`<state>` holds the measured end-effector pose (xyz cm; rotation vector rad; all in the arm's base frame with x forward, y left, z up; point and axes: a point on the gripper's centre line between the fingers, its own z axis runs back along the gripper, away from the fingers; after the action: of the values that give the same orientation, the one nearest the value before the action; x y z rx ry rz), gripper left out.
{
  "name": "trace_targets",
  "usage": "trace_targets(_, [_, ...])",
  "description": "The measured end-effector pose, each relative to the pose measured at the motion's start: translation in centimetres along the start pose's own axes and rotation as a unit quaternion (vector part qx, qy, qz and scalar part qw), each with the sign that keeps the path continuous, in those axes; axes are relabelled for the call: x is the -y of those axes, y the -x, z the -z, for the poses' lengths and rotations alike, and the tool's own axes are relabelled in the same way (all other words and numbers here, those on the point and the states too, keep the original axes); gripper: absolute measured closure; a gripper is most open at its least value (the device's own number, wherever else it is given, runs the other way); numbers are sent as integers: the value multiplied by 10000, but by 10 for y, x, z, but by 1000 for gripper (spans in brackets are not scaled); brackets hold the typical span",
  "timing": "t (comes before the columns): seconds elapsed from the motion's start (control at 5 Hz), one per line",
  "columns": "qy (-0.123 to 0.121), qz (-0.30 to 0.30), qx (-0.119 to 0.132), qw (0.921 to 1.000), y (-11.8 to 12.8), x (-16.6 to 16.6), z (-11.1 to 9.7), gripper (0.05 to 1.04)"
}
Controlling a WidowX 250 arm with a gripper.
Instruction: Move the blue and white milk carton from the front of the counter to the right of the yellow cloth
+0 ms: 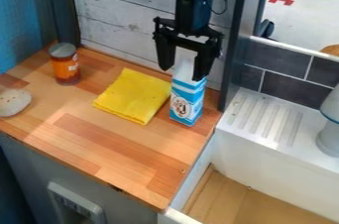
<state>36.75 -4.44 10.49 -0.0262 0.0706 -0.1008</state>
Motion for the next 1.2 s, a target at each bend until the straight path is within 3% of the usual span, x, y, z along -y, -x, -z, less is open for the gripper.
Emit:
trace_targets(0.2, [46,-63,23,10000,14,1,-5,83])
trace_targets(0.4, [-188,51,52,9998,55,-15,-32,83])
trace_targets(0.6, [-503,93,-196,9985,103,-48,-38,83])
trace_targets(0.8, [-771,-295,-632,9946,138,-94,-37,83])
trace_targets(1.2, [-1010,-399,-815,9907,147,-130,-15,83])
